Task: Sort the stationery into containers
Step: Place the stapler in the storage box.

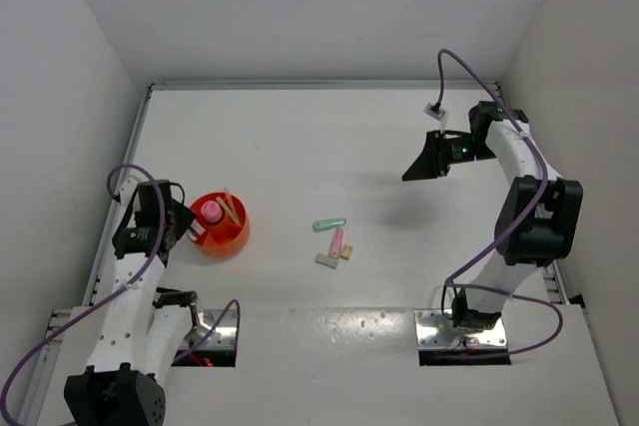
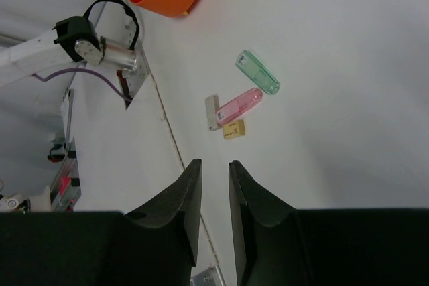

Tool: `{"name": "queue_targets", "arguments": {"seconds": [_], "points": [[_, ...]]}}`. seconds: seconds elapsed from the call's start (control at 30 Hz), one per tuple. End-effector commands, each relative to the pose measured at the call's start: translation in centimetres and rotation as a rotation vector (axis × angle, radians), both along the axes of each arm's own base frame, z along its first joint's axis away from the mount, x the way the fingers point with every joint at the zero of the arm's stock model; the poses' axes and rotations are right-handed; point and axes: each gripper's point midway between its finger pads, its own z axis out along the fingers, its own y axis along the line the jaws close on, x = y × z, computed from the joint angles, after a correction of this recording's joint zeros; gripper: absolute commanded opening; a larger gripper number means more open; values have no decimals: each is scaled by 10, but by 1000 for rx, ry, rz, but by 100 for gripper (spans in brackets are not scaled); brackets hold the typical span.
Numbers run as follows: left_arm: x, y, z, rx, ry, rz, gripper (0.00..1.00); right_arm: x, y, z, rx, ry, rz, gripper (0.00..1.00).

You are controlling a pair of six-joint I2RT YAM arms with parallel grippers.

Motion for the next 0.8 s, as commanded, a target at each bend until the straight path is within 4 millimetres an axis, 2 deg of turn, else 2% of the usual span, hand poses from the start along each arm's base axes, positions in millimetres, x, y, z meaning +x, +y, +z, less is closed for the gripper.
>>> {"name": "queue_targets", "arguments": {"seconds": [0.0, 0.13, 0.43, 0.6, 0.77], "points": [[2, 2, 7, 20, -37, 17, 0, 8, 3, 14, 35, -73, 17, 23], [2, 0, 10, 28, -40, 17, 0, 9, 3, 16, 34, -81, 21, 23], [0, -1, 11, 30, -34, 23, 7, 6, 4, 17, 44, -81, 27, 23], [-1, -5, 10, 37, -25, 9, 16, 6, 4, 17, 44, -81, 27, 23], [-1, -5, 10, 38, -28, 13, 20, 5, 4, 17, 45, -72, 26, 23]]}}
